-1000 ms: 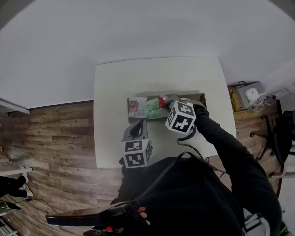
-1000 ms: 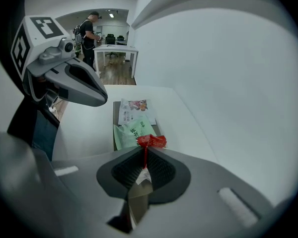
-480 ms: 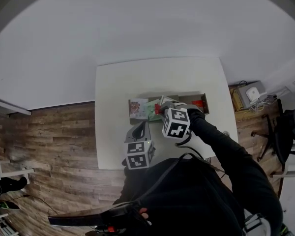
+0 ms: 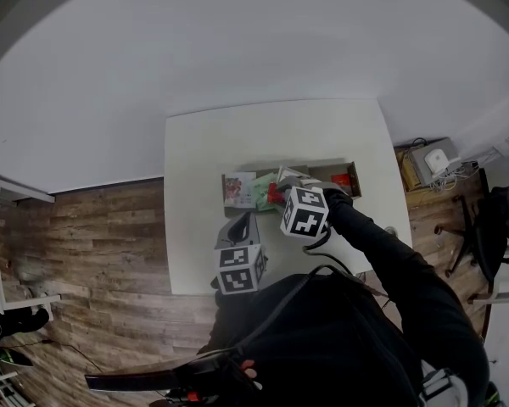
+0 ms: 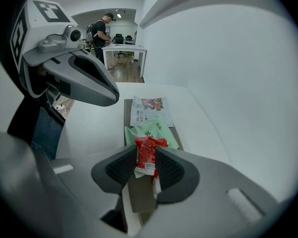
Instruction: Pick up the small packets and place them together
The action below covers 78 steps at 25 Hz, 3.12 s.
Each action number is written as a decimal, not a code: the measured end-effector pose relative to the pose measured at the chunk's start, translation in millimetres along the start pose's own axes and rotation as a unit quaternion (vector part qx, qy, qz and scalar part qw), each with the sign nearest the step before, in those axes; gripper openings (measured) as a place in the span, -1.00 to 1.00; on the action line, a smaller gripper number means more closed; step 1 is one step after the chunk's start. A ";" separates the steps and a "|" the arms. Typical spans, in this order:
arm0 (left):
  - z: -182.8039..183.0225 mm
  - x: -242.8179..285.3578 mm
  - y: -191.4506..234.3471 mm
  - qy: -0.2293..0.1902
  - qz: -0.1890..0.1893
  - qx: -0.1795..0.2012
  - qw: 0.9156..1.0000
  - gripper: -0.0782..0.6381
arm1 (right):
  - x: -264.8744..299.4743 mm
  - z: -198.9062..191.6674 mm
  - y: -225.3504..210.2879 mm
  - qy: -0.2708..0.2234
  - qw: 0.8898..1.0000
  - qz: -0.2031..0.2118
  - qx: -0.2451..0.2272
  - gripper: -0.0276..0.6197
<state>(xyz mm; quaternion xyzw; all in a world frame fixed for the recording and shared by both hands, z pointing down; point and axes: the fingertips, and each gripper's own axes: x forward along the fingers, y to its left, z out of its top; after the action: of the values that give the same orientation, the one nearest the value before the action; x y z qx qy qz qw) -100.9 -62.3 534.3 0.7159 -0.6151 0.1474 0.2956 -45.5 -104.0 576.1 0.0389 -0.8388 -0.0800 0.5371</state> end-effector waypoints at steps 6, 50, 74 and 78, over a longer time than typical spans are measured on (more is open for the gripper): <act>4.9 -0.3 1.4 -0.006 0.003 0.006 1.000 -0.78 | -1.8 -3.3 0.5 -0.008 1.000 0.011 0.016 -0.49; 192.9 -52.3 -51.1 -0.246 -0.035 0.083 0.965 -0.78 | -256.1 12.7 -80.9 -0.513 0.762 -0.167 0.356 -0.91; 170.4 -39.3 -50.9 -0.212 -0.035 0.076 0.974 -0.78 | -245.6 12.6 -78.6 -0.486 0.788 -0.175 0.335 -0.91; 167.6 -38.7 -51.3 -0.204 -0.038 0.074 0.975 -0.78 | -243.8 12.8 -77.8 -0.484 0.790 -0.173 0.334 -0.91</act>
<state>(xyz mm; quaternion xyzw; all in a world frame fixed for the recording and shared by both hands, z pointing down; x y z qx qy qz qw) -84.5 -129.4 368.7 0.7734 -0.6224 0.0326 0.1154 43.7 -142.4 339.0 0.3166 -0.9427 0.1052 -0.0083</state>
